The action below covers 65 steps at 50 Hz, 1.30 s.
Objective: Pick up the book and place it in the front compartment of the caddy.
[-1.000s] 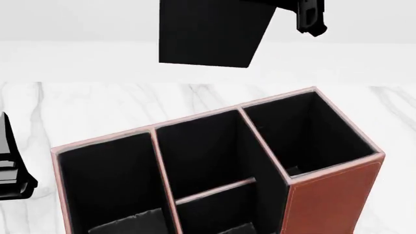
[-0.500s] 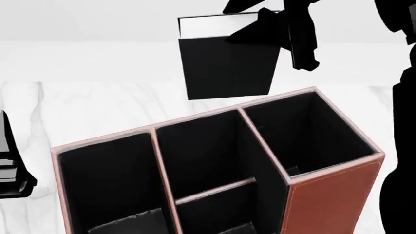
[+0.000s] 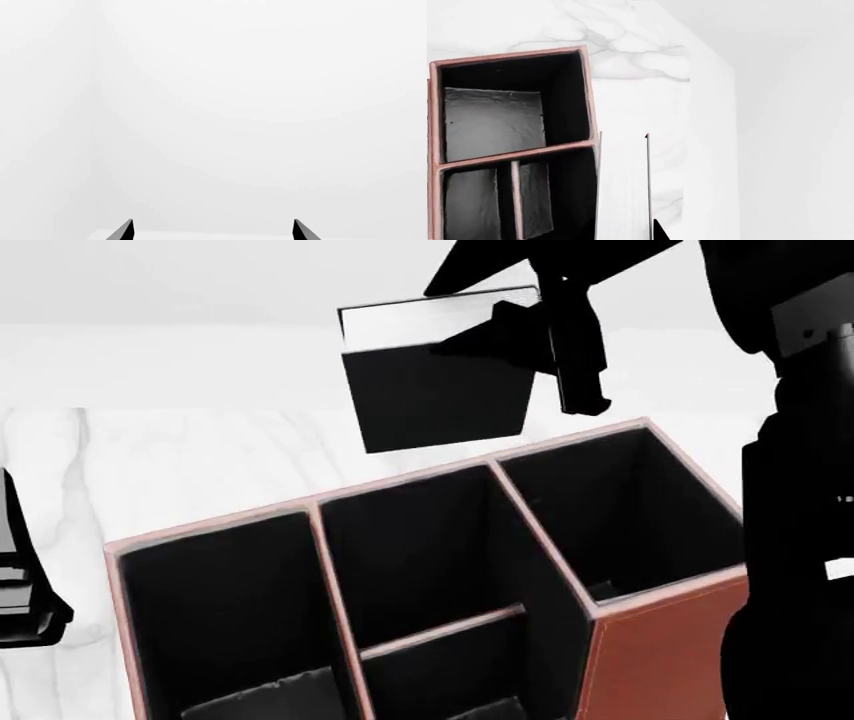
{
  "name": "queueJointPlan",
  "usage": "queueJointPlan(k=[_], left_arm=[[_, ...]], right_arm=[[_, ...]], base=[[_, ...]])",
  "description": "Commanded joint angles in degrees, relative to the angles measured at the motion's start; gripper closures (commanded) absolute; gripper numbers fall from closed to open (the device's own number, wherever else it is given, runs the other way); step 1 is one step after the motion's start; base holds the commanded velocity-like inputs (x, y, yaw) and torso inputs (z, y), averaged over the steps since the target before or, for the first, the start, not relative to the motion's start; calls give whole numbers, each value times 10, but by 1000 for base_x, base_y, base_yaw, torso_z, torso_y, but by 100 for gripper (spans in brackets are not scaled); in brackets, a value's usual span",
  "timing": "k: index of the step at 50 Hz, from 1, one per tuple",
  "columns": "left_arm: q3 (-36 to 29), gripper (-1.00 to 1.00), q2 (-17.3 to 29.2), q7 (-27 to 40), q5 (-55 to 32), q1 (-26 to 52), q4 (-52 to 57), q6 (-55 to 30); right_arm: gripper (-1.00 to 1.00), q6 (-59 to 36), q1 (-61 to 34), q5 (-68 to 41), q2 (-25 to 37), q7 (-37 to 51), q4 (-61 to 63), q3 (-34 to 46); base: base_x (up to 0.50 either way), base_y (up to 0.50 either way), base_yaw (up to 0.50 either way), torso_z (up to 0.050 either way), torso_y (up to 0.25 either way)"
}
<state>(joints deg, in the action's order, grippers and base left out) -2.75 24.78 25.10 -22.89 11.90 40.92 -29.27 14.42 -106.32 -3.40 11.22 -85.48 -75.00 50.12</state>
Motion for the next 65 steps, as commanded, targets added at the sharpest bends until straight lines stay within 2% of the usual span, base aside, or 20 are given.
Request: queueJointPlan(k=[1,15,65], left_arm=[[13,-100,-9,-13,8,0,-3,8],[13,-100,-6,-11,6,1,-3,7],[10,-100,-2,-7,3,-3,-11,18]], right_arm=[[100,31,9,30,-17,16,0,-68],[100,8,26,23,-21,-13,0,-78],[100,-18,89,32,-33,2,0,-79]], base=[[0,0,0,0,0],[0,0,0,0,1],[0,0,0,0,1]])
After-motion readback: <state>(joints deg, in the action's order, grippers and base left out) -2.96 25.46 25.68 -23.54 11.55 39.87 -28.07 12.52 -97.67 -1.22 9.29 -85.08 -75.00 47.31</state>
